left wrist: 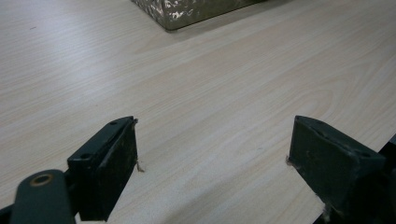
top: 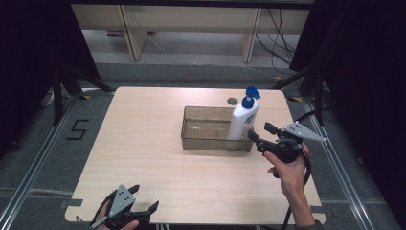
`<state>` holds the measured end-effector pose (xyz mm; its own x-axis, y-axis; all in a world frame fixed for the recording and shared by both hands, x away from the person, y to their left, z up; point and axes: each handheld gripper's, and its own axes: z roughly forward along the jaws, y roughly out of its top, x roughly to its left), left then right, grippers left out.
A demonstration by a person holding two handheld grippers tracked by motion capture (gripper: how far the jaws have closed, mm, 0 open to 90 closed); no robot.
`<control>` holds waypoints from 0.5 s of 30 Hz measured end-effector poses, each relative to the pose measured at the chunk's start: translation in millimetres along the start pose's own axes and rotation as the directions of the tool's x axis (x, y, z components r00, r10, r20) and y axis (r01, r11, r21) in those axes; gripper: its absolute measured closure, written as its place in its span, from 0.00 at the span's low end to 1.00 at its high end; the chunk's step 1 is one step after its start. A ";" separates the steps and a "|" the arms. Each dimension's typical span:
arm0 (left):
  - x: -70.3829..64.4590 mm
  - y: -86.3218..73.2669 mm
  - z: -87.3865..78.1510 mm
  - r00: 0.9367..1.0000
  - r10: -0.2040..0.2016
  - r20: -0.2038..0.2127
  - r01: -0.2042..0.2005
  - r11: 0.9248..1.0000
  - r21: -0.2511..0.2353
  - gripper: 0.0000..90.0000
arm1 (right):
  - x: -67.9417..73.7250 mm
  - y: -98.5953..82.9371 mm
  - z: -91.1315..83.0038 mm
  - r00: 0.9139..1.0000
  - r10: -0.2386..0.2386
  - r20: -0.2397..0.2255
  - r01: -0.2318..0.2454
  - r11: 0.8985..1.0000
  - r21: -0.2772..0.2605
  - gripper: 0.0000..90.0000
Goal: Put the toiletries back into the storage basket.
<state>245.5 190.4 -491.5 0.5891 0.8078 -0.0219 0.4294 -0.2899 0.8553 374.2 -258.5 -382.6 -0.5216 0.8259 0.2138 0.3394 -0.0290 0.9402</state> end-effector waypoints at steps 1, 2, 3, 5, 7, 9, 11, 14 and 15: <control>0.2 -0.2 1.3 1.000 -0.004 0.008 0.004 1.000 -0.005 0.17 | 0.6 -0.6 -0.4 1.000 -0.012 0.004 0.012 1.000 0.003 0.28; -0.6 -0.1 1.9 1.000 -0.005 0.004 0.005 1.000 -0.002 0.17 | 0.5 -1.3 -0.2 0.999 -0.031 0.006 0.031 1.000 -0.001 0.28; -1.2 0.2 1.7 1.000 0.000 0.000 0.000 1.000 0.008 0.17 | 2.6 -2.9 -0.2 1.000 -0.025 -0.009 0.025 1.000 0.004 0.28; -1.6 0.1 3.0 1.000 0.003 0.011 -0.003 1.000 0.001 0.17 | 4.7 -5.7 0.0 0.999 -0.028 -0.015 0.028 1.000 0.007 0.27; -1.9 0.1 2.4 1.000 0.003 0.010 -0.003 1.000 0.000 0.17 | 8.4 -8.8 -0.8 0.999 -0.016 -0.030 0.017 1.000 0.024 0.27; -1.6 -0.1 2.4 1.000 -0.002 0.008 0.002 1.000 -0.004 0.17 | 9.2 -10.5 -1.7 0.998 -0.050 -0.028 0.051 0.999 0.019 0.27; -1.7 0.1 2.9 1.000 -0.002 0.004 0.002 1.000 -0.003 0.17 | 12.1 -11.9 -2.4 0.998 -0.046 -0.039 0.047 0.999 0.018 0.27; -2.1 0.2 1.2 1.000 0.013 -0.010 -0.013 1.000 0.008 0.17 | 15.5 -13.5 -3.0 0.997 -0.046 -0.056 0.047 0.999 0.010 0.27; -2.0 0.4 0.8 1.000 0.014 -0.010 -0.014 1.000 0.007 0.17 | 17.7 -13.8 -4.2 0.998 -0.038 -0.052 0.039 0.999 0.014 0.26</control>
<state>245.1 188.3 -491.5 0.5885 0.8085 -0.0048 0.4257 -0.3048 0.8520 357.0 -245.8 -390.7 -0.5740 0.7963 0.1909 0.3297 0.0114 0.9440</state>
